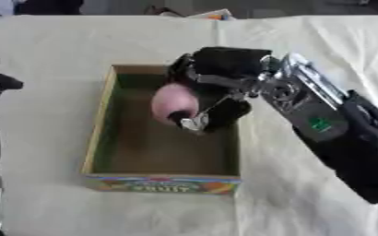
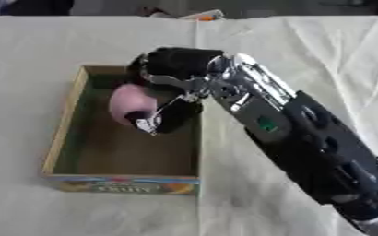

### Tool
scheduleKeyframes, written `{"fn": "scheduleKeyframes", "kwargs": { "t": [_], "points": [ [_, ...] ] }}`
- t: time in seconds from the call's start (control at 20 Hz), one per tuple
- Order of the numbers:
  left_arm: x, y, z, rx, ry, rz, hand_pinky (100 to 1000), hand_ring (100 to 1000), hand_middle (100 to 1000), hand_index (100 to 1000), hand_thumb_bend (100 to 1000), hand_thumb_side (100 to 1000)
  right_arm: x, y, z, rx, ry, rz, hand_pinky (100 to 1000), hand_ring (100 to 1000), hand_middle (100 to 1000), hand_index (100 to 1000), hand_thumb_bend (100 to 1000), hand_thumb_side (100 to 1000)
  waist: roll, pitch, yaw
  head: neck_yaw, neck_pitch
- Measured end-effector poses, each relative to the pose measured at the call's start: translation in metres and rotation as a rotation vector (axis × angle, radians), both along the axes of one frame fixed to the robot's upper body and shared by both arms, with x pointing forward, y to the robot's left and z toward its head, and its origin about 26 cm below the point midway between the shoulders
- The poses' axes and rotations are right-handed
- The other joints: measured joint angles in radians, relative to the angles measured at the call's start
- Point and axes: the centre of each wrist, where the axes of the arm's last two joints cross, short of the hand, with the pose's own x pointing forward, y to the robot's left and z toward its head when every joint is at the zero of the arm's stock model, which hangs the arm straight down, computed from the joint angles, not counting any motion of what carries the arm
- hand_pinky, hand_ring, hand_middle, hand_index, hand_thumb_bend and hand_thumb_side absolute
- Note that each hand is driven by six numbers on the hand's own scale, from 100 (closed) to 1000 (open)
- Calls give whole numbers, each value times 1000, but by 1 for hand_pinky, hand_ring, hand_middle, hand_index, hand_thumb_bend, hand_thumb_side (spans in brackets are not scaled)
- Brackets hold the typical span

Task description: Pick up objects on the table and place them in the box.

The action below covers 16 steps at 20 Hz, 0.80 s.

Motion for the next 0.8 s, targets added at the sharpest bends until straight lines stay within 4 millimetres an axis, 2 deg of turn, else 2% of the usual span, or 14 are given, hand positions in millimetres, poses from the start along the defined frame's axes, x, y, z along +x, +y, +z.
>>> {"fn": "scheduleKeyframes", "kwargs": {
  "t": [0.25,0.35,0.45,0.5,0.7,0.8],
  "points": [
    [0,0,0,0,0,0,551,490,578,697,100,950,9,6,-16,-103,23,9,639,774,710,751,100,563,-1,1,2,-5,0],
    [0,0,0,0,0,0,551,490,578,697,100,952,12,7,-18,-136,27,14,662,797,740,789,100,594,-1,1,2,-6,0],
    [0,0,0,0,0,0,552,490,579,697,100,952,14,6,-19,-169,29,18,671,826,769,821,100,664,-2,1,2,-6,0],
    [0,0,0,0,0,0,552,490,579,697,100,953,15,7,-20,-185,31,19,676,838,781,830,100,625,-2,1,1,-6,0],
    [0,0,0,1,1,-1,552,489,579,697,100,954,17,7,-20,-238,35,20,701,869,817,864,100,581,-3,2,1,-6,0],
    [0,0,0,1,2,-2,552,488,579,697,100,955,18,7,-17,-256,25,15,711,881,831,883,129,513,-3,2,1,-6,0]
  ]
}}
